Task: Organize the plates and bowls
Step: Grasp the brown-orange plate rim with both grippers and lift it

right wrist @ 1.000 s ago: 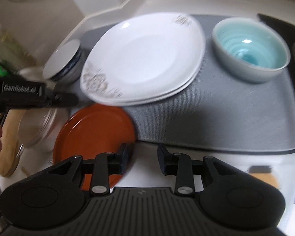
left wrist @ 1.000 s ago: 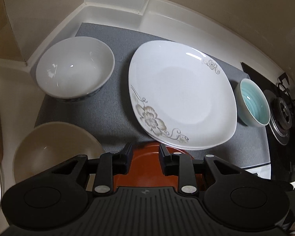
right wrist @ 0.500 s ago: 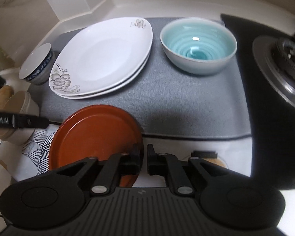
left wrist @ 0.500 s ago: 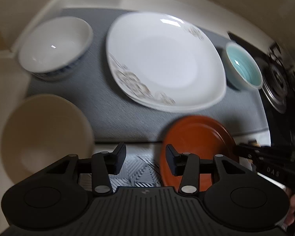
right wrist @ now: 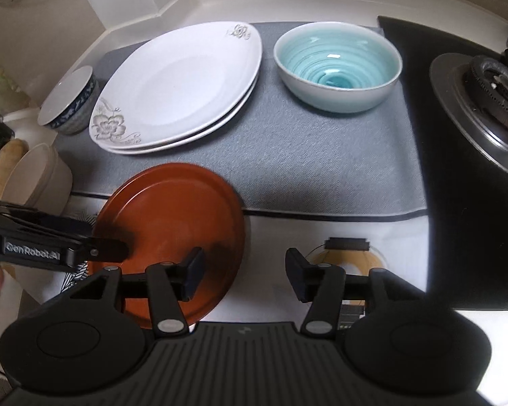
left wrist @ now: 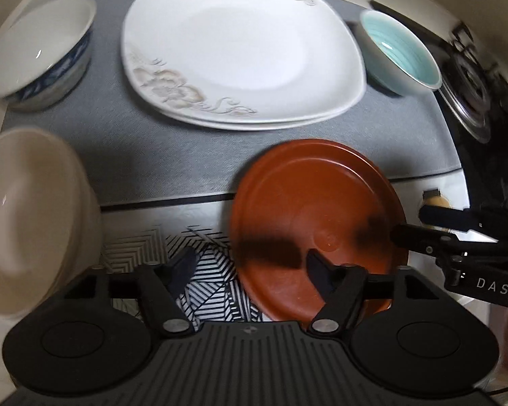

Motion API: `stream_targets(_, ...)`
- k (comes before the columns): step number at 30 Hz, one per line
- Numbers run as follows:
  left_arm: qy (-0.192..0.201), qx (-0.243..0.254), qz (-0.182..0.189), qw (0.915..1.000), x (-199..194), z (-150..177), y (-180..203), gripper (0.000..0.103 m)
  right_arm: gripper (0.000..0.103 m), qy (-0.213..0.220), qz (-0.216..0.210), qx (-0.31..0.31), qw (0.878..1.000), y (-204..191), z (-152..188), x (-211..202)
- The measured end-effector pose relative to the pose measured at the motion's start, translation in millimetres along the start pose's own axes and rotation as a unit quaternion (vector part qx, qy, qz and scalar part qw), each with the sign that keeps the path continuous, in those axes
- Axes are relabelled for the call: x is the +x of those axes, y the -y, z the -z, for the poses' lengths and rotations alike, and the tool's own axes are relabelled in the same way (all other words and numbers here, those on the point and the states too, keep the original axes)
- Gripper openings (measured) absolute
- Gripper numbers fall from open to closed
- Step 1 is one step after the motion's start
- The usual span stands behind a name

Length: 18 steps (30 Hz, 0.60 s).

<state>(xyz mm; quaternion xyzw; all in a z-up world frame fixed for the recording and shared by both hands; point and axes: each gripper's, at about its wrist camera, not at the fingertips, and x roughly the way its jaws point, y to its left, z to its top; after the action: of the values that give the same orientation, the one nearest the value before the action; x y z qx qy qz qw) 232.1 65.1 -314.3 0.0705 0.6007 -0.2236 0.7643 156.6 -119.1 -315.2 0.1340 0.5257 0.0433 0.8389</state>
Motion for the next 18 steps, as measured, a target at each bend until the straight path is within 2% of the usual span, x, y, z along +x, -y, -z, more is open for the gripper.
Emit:
stream_targets(3, 0.003, 0.028, -0.023, 0.9993, 5.4, 5.9, 16.6, 0.087, 0.057, 0.000, -0.004, -0.022, 1.000, -6.9, 3.9, 1.4)
stream_targets(5, 0.014, 0.033, -0.036, 0.9987, 6.2, 9.8, 22.5, 0.084, 0.048, -0.004, 0.001, -0.023, 1.000, -7.6, 5.1, 3.6)
stream_targets(7, 0.042, 0.044, -0.038, 0.9974, 1.4, 16.0, 26.3, 0.057, 0.042, -0.006, 0.005, -0.018, 1.000, -5.7, 6.0, 6.2)
stream_targets(8, 0.050, 0.052, -0.034, 0.9968, -1.2, 16.7, 27.6, 0.029, 0.036, -0.006, 0.008, -0.019, 1.000, -4.9, 7.1, 7.4)
stream_targets(11, 0.046, 0.034, -0.025, 0.9980, -1.9, 15.6, 20.9, 0.022, 0.023, 0.002, 0.021, -0.036, 0.999, -7.2, 9.0, 7.2)
stream_targets(14, 0.036, 0.026, -0.018, 0.9988, -2.9, 11.7, 16.4, 0.020, 0.013, 0.008, 0.023, -0.028, 0.999, -3.4, 11.6, 5.5)
stream_targets(18, 0.021, 0.007, -0.002, 0.9998, -8.1, 8.0, 12.5, 0.020, 0.011, 0.006, 0.019, -0.018, 1.000, -1.5, 14.2, 2.3)
